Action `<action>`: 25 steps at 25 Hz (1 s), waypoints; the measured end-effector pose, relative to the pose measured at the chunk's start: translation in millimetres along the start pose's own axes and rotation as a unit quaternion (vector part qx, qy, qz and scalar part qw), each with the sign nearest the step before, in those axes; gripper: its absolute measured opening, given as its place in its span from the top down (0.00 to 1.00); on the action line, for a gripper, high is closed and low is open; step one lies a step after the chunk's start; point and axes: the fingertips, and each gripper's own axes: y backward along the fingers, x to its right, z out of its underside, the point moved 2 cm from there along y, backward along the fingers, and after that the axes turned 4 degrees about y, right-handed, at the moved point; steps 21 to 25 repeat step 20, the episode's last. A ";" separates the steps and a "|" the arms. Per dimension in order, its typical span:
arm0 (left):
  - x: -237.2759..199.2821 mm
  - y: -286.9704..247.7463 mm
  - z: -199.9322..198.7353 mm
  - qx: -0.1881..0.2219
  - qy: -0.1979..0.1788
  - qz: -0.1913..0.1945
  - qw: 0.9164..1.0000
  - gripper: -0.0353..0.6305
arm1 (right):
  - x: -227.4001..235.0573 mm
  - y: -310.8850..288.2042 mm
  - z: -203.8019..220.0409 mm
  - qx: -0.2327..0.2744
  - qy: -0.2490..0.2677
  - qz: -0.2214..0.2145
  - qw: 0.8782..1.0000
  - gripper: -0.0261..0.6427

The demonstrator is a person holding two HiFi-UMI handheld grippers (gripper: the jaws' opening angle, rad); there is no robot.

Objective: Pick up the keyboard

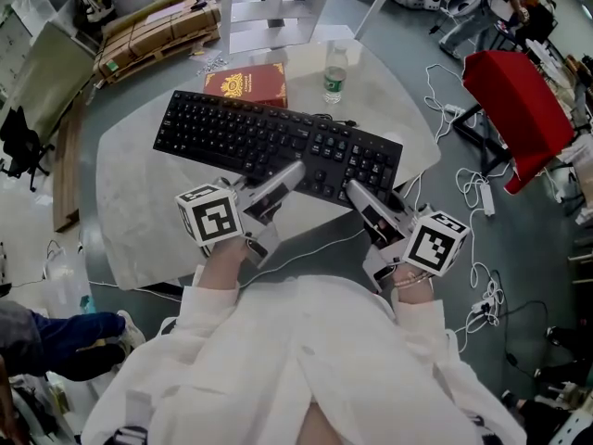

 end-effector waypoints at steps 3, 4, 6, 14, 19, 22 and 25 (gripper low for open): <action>1.0 -0.3 -0.5 -0.002 0.000 -0.002 1.000 0.67 | -1.1 -0.1 -0.7 0.000 0.001 -0.001 1.000 0.73; 1.7 -0.4 -0.7 -0.004 -0.002 -0.004 1.000 0.67 | -0.2 0.4 -0.3 0.001 -0.003 0.001 1.000 0.73; 2.5 -0.5 -0.7 -0.006 -0.003 -0.006 1.000 0.67 | 0.8 0.8 0.2 0.001 -0.005 0.002 1.000 0.73; -0.1 -0.3 0.3 0.001 0.001 0.000 1.000 0.67 | 0.8 0.4 0.5 -0.001 -0.001 0.001 1.000 0.73; 1.4 -0.5 -1.5 -0.002 -0.001 -0.002 1.000 0.67 | 0.0 0.1 -0.7 -0.002 -0.002 0.001 1.000 0.73; 1.8 -0.5 -2.4 -0.002 -0.002 -0.002 1.000 0.67 | -0.3 -0.3 -1.3 -0.002 -0.002 0.000 1.000 0.73; 1.8 -0.5 -2.4 -0.002 -0.002 -0.002 1.000 0.67 | -0.3 -0.3 -1.3 -0.002 -0.002 0.000 1.000 0.73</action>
